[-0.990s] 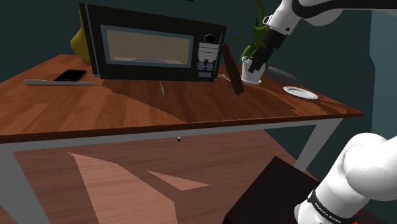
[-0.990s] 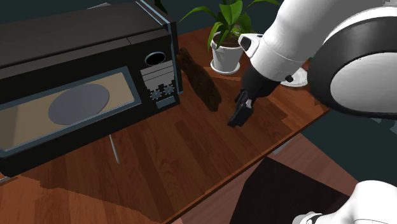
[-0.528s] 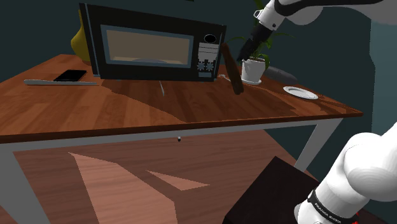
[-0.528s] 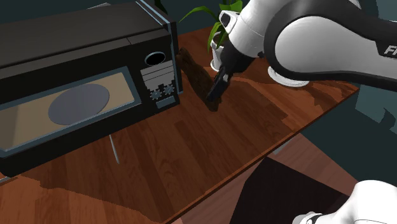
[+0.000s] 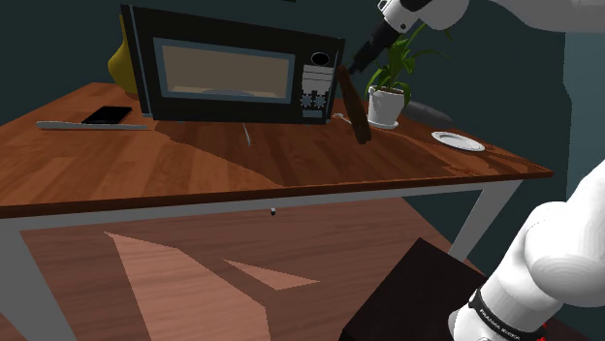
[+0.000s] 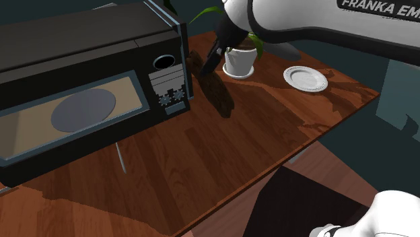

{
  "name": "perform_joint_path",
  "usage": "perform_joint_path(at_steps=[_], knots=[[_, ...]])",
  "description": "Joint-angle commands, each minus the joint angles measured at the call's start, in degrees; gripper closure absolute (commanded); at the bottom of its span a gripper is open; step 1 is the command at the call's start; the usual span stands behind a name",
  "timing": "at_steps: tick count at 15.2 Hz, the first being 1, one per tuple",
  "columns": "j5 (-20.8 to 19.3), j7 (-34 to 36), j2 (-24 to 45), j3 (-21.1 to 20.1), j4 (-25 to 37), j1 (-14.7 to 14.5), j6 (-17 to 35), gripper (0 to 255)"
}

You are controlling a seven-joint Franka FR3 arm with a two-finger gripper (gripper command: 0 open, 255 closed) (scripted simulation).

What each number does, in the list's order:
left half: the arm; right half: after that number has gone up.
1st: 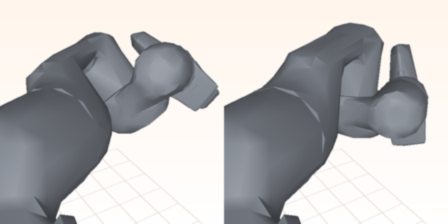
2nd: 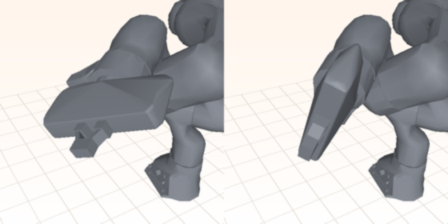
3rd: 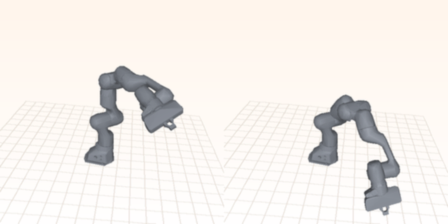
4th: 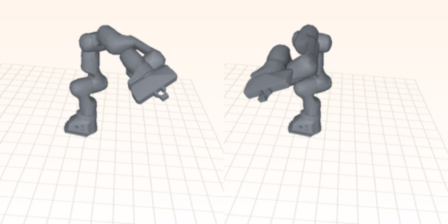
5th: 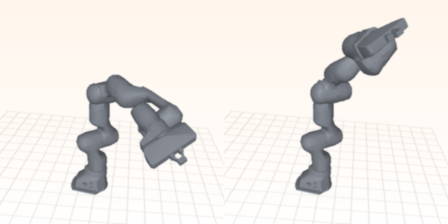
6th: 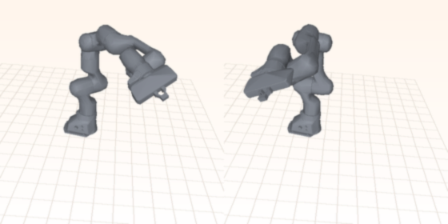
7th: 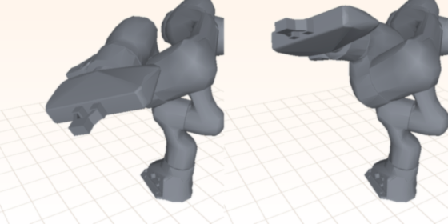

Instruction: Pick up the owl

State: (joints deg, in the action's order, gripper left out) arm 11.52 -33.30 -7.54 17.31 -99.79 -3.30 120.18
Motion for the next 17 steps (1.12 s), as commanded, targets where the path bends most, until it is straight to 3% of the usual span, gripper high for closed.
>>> perform_joint_path(at_steps=[1, 6, 15, 16, 17], knots=[[2.48, -2.57, 3.40, 0.95, 4.03, 0.01, 1.01, 0], [8.57, -7.65, 11.35, 2.50, 15.15, 1.19, 0.76, 0], [8.98, -9.31, 9.81, 2.08, 7.50, 0.79, 6.84, 0], [8.98, -9.31, 9.82, 2.09, 7.60, 0.81, 6.75, 255], [8.97, -9.30, 9.80, 2.09, 7.61, 0.81, 6.72, 255]])
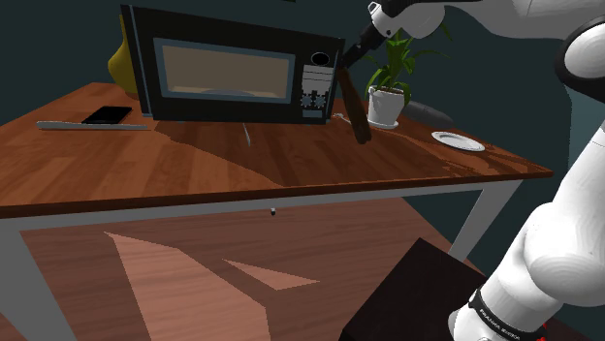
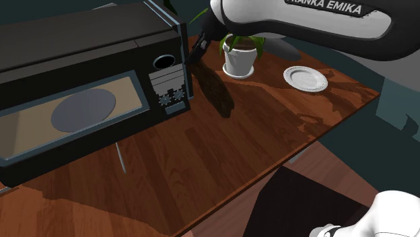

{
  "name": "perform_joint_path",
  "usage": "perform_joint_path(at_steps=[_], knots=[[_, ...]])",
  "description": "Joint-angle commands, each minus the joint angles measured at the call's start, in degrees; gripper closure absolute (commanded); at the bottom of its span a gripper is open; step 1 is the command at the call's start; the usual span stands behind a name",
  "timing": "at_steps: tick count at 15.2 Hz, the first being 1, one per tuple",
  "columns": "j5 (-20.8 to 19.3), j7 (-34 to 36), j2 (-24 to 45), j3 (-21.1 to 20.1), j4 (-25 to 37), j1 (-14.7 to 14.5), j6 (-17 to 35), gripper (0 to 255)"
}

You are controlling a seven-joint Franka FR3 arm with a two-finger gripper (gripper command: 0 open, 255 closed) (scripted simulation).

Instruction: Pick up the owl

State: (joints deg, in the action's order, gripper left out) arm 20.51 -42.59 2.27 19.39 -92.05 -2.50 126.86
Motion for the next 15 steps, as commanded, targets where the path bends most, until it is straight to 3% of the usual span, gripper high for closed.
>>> perform_joint_path(at_steps=[1, 8, 15], knots=[[-0.02, -0.02, -0.01, 0.02, -0.10, 0.01, 0.02, 255], [-0.01, -0.03, -0.01, 0.00, -0.23, 0.00, 0.17, 255], [-0.42, 1.52, 1.38, 0.34, 6.78, 0.40, -5.43, 255]])
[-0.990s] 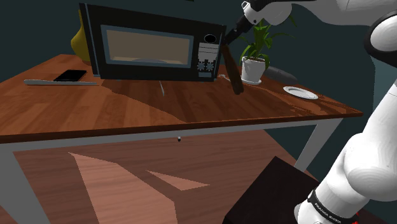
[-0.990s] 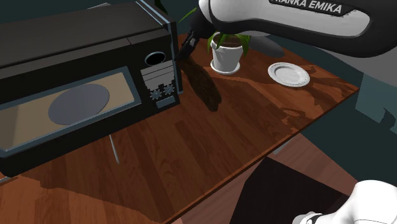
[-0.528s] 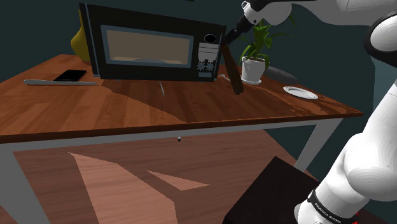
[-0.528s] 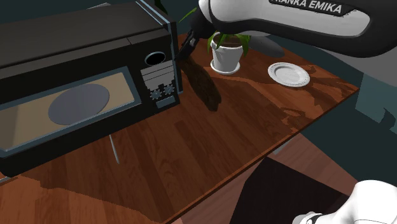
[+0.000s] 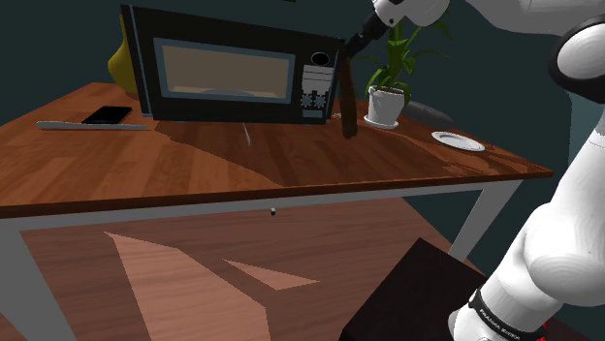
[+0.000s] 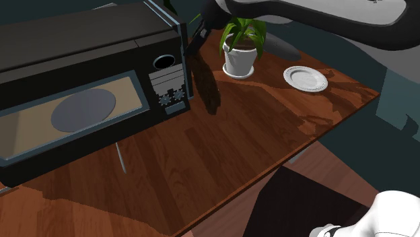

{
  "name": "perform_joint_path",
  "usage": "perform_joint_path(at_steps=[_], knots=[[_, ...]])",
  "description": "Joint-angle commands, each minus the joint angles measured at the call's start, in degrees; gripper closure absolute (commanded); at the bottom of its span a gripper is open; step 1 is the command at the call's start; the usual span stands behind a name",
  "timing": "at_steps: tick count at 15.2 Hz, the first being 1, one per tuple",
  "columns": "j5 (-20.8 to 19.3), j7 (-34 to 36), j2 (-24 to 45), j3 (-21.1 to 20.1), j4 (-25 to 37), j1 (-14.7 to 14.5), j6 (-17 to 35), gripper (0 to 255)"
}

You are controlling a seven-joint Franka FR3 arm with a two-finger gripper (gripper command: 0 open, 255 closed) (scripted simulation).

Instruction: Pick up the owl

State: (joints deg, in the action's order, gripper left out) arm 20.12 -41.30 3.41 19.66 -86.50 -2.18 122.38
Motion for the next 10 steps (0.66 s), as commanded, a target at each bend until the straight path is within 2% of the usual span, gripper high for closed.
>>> perform_joint_path(at_steps=[1, 8, 10], knots=[[-0.04, 0.44, 0.51, 0.12, 2.33, 0.16, -1.79, 255], [0.36, 1.75, 3.03, 0.58, 10.96, 0.92, -8.01, 255], [0.37, 1.77, 3.09, 0.59, 11.16, 0.94, -8.15, 255]])
